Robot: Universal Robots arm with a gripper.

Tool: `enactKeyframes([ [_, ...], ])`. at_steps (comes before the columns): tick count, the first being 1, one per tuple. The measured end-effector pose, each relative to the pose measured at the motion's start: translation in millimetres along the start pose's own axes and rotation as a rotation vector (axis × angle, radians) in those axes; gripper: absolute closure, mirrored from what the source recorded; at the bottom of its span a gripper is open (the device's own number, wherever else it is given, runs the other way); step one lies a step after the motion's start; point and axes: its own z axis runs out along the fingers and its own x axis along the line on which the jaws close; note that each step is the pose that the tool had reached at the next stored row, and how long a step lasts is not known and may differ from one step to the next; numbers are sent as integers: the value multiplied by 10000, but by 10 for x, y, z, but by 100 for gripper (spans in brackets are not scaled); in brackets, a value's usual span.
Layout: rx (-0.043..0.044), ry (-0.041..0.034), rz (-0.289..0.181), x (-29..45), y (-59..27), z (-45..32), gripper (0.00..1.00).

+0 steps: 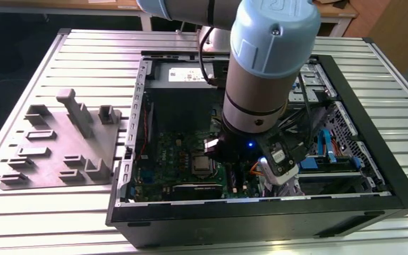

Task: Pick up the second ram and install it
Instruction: 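Press down the second ram until it locks into place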

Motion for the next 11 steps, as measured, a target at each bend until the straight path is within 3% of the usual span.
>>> enactKeyframes([
  [11, 0, 0, 0, 1, -48, 38, 90],
])
